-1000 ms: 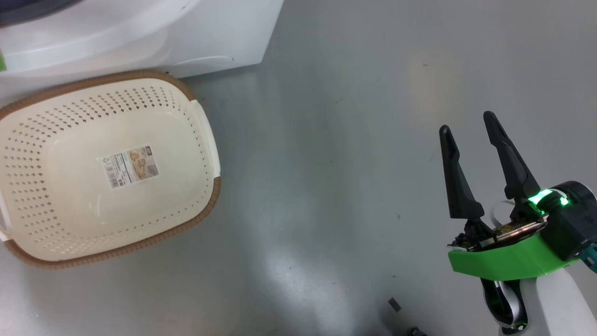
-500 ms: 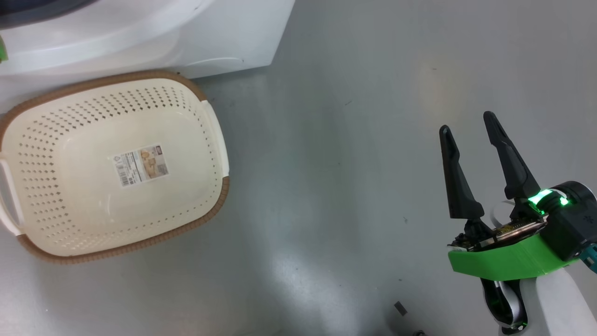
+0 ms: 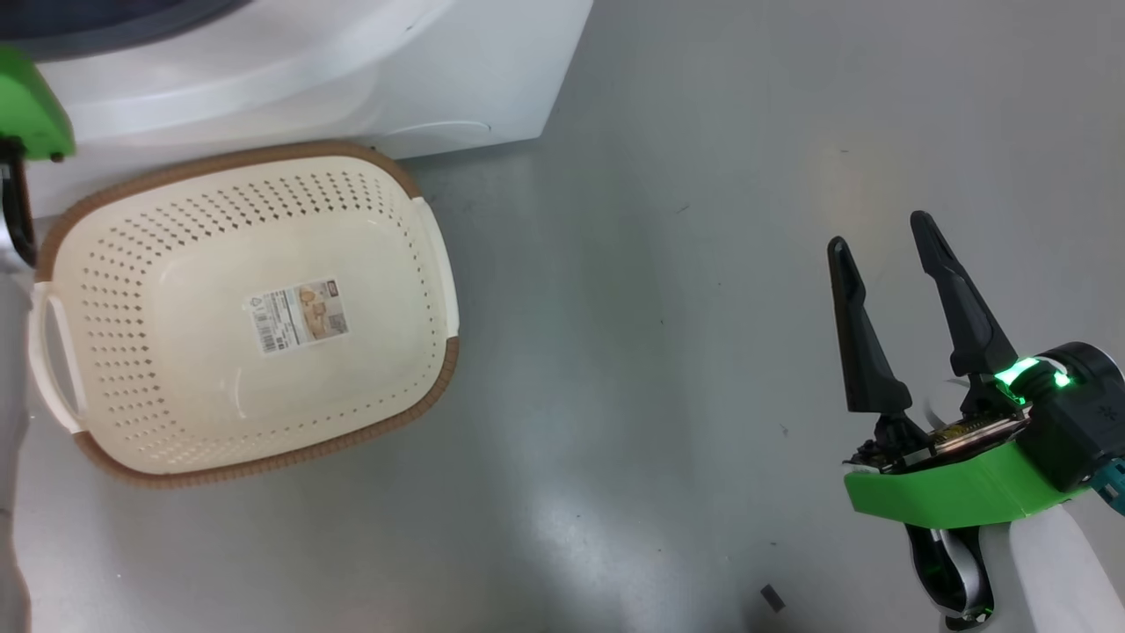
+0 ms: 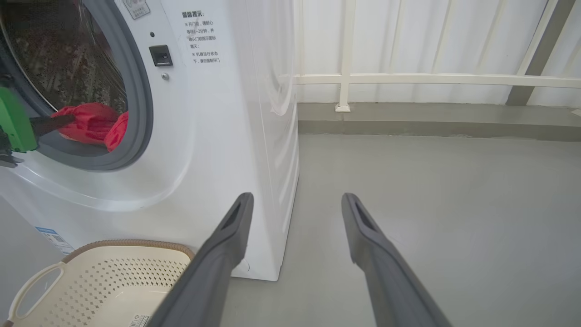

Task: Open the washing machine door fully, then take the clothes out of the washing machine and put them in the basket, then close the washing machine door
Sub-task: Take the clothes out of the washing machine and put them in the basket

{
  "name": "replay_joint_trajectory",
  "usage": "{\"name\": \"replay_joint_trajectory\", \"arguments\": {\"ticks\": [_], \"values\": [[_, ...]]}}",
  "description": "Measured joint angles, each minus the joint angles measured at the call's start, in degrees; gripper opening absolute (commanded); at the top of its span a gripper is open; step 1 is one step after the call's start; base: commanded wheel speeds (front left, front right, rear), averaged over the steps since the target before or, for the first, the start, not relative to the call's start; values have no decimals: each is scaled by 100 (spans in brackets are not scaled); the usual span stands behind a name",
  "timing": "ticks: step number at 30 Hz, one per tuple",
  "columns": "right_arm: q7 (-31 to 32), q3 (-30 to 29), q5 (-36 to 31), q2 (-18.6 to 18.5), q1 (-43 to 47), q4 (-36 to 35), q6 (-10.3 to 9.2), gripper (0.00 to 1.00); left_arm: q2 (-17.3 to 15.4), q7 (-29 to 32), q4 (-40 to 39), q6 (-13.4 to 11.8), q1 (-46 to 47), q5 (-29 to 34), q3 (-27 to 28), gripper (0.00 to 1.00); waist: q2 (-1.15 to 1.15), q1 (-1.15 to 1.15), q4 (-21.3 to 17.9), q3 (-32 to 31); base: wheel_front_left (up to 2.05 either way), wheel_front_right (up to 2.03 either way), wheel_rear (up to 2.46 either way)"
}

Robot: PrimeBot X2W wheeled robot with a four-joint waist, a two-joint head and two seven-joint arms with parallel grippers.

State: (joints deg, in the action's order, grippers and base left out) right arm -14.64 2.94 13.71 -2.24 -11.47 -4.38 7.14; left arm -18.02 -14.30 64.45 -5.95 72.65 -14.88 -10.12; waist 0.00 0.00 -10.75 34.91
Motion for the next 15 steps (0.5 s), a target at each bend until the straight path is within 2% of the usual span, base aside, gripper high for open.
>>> {"name": "replay_joint_trajectory", "arguments": {"ticks": [15], "values": [[1,1,0,-8,5,52,0,100,-14,0,-1834,35,-1418,-135,232,0,0,0,135,-341,0,0,0]]}}
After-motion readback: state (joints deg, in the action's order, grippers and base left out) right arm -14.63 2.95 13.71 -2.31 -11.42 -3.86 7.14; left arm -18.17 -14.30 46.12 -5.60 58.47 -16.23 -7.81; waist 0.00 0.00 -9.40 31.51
